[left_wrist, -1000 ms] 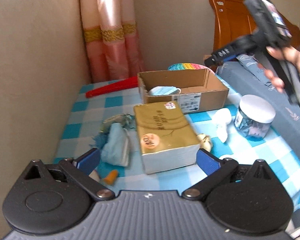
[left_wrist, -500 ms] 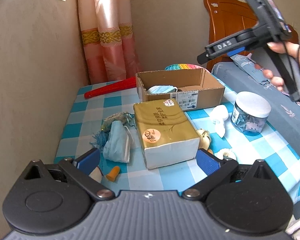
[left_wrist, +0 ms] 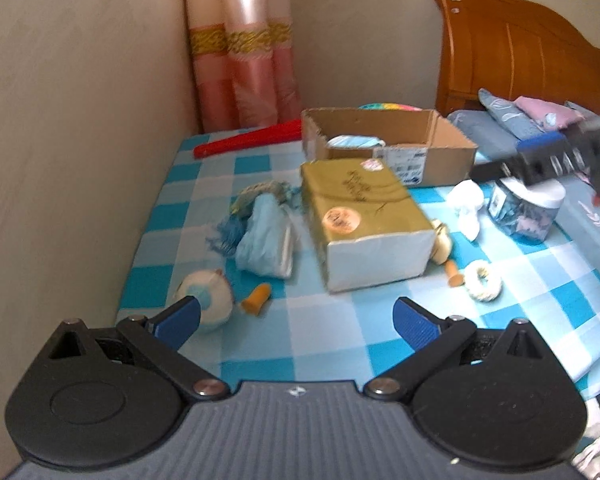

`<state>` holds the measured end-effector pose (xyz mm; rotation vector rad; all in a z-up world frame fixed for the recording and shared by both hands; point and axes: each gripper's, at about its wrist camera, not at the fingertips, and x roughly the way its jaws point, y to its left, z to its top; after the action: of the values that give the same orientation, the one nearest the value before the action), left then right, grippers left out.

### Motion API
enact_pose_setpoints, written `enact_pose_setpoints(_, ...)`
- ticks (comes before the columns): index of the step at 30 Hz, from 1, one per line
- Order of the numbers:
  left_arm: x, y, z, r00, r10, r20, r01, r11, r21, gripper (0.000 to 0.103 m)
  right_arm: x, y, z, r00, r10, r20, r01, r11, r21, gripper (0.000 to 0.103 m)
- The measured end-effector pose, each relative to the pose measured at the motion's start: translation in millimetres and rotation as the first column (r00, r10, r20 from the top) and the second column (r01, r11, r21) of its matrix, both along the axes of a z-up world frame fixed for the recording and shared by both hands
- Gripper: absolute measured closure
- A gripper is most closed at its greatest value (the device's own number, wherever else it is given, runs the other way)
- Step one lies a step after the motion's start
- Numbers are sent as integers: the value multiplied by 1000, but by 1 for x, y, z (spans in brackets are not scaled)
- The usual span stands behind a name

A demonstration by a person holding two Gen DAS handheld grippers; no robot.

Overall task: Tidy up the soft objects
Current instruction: 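Move both tools back over the remaining items on the table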

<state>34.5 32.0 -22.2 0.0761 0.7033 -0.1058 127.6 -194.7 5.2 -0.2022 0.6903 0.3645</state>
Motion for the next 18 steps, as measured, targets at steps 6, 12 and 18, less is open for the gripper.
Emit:
enact_pose_setpoints(6,0,10,-9,999,34,-26,-34,999,4,1,-17,5,-40,995,-7,-96,3,999,-47,0)
enact_pose_setpoints(12,4,10,-14,998,45,-41,-45,999,4,1,-23,9,-71,986,-31,-162,16,995,-96,0)
enact_pose_setpoints(18,10,14,-21,995,74,-66,-74,997,3,1,-25,7,-85,982,-59,-182,38,993,-115,0)
